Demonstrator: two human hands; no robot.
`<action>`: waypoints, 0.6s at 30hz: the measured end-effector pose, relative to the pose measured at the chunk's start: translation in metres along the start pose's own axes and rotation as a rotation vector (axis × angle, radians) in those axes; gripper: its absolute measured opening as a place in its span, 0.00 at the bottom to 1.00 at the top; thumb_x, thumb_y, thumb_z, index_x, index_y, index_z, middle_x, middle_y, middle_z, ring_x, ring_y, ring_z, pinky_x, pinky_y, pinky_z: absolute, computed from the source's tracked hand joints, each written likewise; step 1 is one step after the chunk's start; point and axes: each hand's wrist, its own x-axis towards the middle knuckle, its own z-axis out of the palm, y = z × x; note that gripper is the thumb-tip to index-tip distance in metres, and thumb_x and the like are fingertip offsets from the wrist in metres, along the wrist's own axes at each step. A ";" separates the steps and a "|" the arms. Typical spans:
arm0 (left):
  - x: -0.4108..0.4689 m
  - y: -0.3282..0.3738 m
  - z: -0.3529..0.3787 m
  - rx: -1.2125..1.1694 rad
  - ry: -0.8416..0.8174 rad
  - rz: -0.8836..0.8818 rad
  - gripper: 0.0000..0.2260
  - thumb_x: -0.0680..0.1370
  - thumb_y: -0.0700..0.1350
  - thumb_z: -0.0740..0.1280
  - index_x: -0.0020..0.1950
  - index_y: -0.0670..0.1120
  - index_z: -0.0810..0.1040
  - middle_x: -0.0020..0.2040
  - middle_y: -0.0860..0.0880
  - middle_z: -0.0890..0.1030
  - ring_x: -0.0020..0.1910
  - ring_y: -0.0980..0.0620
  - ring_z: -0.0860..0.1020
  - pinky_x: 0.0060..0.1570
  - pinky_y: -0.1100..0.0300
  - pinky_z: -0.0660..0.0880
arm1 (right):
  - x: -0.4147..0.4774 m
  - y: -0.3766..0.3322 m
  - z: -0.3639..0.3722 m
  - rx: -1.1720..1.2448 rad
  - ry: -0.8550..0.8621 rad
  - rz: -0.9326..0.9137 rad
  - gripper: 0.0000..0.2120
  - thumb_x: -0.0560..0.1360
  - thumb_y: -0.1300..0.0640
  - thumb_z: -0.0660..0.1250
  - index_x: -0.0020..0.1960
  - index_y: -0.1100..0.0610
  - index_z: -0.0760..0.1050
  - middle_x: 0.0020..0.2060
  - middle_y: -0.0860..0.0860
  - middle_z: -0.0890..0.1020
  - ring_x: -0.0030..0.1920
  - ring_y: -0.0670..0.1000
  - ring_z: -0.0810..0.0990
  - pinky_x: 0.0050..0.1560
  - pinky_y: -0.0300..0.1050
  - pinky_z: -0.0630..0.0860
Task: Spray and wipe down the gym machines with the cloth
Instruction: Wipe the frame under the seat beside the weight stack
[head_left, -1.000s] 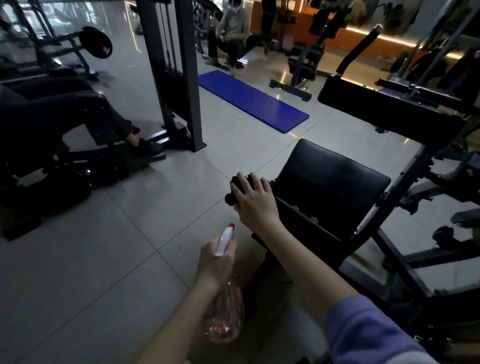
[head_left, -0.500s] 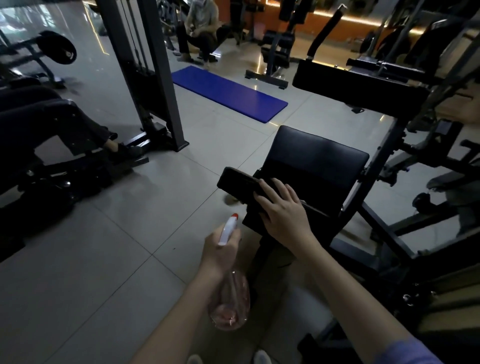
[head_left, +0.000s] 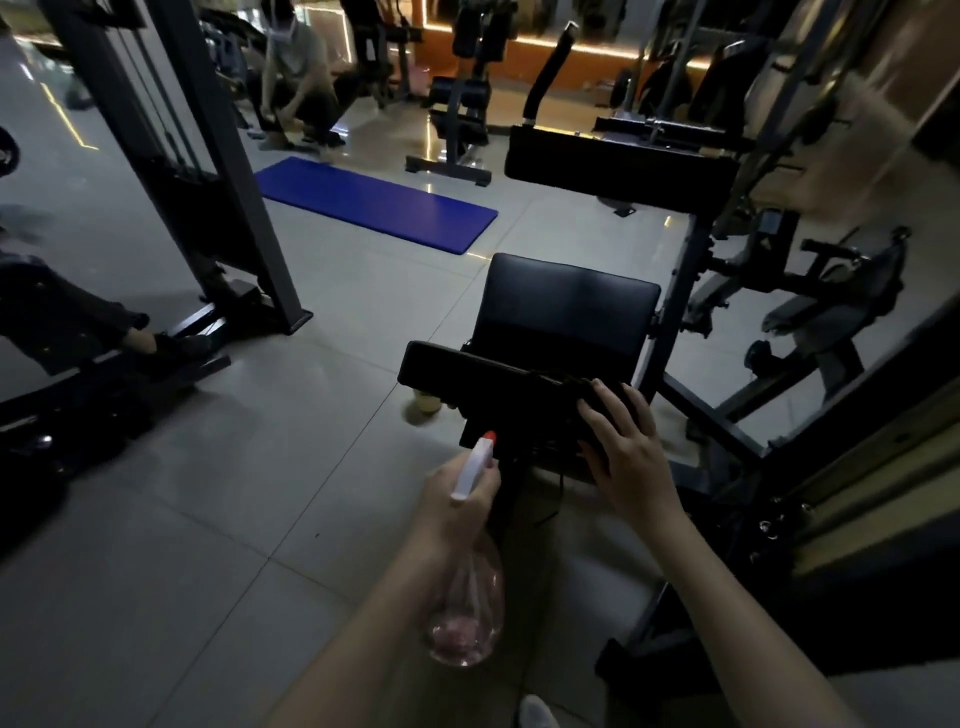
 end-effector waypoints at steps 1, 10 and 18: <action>0.001 -0.002 0.002 0.035 -0.024 0.018 0.11 0.80 0.44 0.62 0.37 0.50 0.71 0.30 0.53 0.70 0.30 0.54 0.68 0.30 0.62 0.64 | -0.003 0.000 -0.001 0.029 0.021 0.039 0.18 0.76 0.54 0.57 0.63 0.59 0.74 0.65 0.59 0.73 0.67 0.62 0.64 0.68 0.56 0.63; -0.001 -0.002 0.044 0.134 -0.193 0.148 0.11 0.75 0.46 0.62 0.47 0.38 0.75 0.39 0.43 0.78 0.37 0.44 0.77 0.37 0.51 0.73 | -0.018 0.013 -0.025 0.859 0.048 1.209 0.14 0.79 0.62 0.59 0.64 0.59 0.72 0.43 0.53 0.79 0.40 0.51 0.78 0.38 0.40 0.73; 0.016 -0.011 0.112 0.248 -0.186 0.116 0.08 0.70 0.49 0.59 0.35 0.46 0.66 0.32 0.47 0.70 0.29 0.52 0.66 0.30 0.55 0.63 | -0.004 0.081 -0.006 1.306 0.070 1.626 0.15 0.80 0.53 0.59 0.64 0.58 0.71 0.50 0.56 0.80 0.46 0.56 0.80 0.49 0.51 0.77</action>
